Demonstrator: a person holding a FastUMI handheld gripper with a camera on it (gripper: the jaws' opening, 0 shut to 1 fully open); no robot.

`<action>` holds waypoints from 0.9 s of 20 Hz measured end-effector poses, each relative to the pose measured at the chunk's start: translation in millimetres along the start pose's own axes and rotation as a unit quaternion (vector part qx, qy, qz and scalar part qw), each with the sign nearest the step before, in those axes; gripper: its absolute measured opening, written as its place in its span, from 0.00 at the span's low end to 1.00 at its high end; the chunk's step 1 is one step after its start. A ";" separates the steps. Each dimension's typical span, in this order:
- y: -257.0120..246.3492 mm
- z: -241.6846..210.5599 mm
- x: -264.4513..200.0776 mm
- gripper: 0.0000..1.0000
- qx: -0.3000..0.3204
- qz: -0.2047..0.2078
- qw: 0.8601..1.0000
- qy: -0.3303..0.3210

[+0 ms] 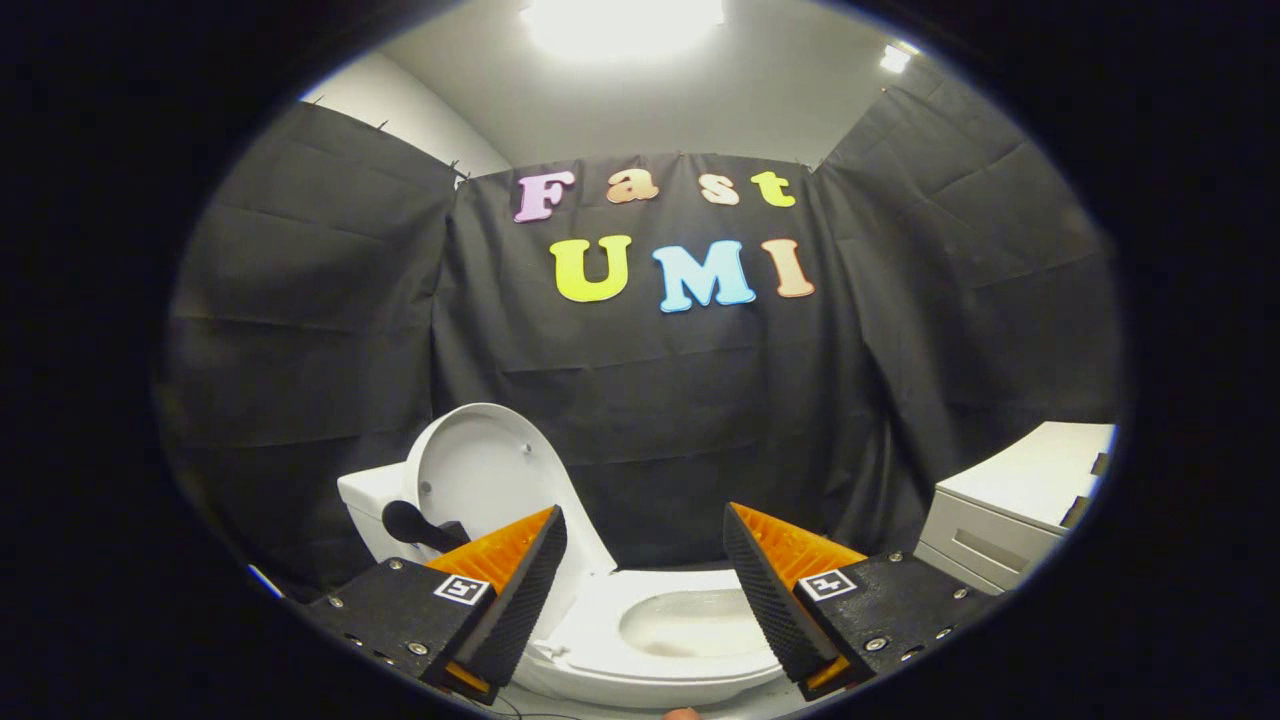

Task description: Open the toilet lid.

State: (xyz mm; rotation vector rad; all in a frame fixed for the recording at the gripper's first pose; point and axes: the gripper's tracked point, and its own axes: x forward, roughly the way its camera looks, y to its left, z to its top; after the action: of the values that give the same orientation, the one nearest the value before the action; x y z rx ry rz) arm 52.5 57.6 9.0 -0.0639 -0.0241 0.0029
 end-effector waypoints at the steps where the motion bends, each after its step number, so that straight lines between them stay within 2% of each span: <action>1: -7.2 -2.1 -1.7 0.96 0.000 -0.004 1.000 0.003; 8: -54.0 -0.6 -8.2 0.96 -0.018 -0.024 1.000 -0.002; 18: -76.8 6.2 -10.0 0.96 0.017 -0.036 0.999 -0.003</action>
State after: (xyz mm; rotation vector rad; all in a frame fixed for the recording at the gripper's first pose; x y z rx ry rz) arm 42.5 -18.7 19.9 -0.0286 -0.0315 -0.0691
